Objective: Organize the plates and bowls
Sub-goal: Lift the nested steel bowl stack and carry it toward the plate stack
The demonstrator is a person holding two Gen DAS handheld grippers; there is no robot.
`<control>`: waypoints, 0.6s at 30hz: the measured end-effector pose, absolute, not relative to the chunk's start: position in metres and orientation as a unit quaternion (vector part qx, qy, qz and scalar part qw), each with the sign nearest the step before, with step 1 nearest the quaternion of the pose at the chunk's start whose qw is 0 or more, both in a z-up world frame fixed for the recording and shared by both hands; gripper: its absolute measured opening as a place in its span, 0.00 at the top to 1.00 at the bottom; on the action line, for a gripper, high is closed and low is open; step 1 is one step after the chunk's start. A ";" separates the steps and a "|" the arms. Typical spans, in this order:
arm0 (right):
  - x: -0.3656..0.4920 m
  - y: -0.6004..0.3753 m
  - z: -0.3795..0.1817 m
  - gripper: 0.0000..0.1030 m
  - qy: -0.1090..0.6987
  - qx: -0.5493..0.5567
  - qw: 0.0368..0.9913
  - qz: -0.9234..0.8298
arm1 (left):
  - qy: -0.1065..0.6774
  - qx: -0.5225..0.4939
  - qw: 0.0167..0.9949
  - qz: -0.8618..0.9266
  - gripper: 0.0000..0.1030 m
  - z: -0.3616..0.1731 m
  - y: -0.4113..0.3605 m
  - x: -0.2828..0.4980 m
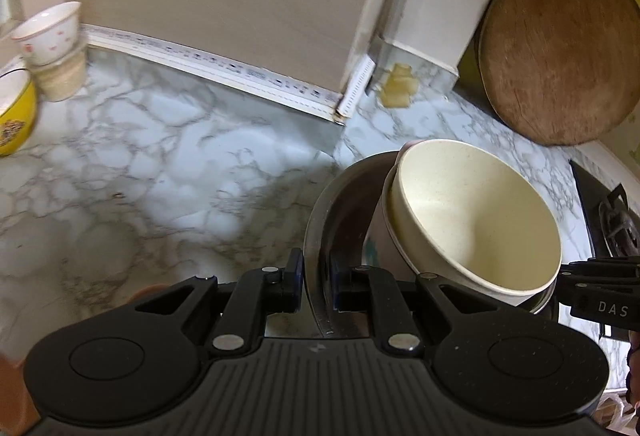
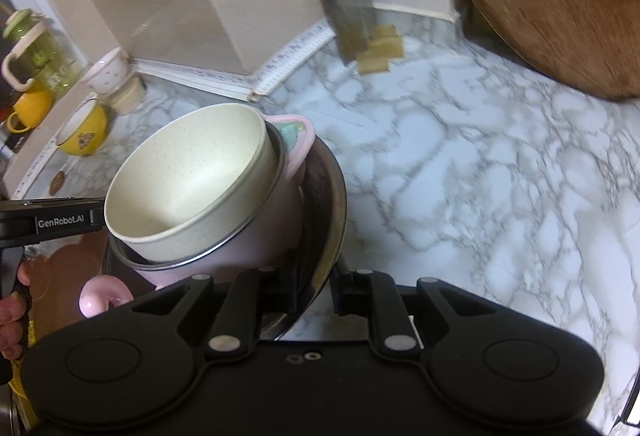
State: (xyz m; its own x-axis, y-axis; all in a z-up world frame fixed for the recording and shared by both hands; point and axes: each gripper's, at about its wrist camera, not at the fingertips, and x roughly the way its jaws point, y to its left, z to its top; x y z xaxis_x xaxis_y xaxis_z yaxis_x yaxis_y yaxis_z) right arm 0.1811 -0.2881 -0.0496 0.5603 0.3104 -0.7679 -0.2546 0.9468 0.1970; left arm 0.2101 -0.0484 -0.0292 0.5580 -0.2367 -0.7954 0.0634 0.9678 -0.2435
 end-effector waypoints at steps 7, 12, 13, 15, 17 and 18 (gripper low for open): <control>0.171 -0.261 -0.028 0.84 0.426 0.019 0.883 0.194 | 0.446 -0.108 0.887 -0.054 0.88 -0.006 -0.014 0.181; 0.163 -0.232 -0.016 0.84 0.414 0.008 0.881 0.229 | 0.437 -0.115 0.892 -0.024 0.88 0.006 0.015 0.155; 0.161 -0.226 -0.014 0.84 0.414 0.007 0.880 0.235 | 0.435 -0.117 0.893 -0.017 0.88 0.008 0.022 0.149; 0.159 -0.212 -0.013 0.84 0.413 0.001 0.876 0.249 | 0.432 -0.120 0.894 -0.004 0.88 0.010 0.035 0.136; 0.155 -0.197 -0.013 0.84 0.413 -0.006 0.872 0.264 | 0.430 -0.125 0.894 0.011 0.88 0.012 0.049 0.122; 0.154 -0.189 -0.014 0.84 0.413 -0.009 0.869 0.272 | 0.430 -0.127 0.894 0.018 0.88 0.012 0.055 0.116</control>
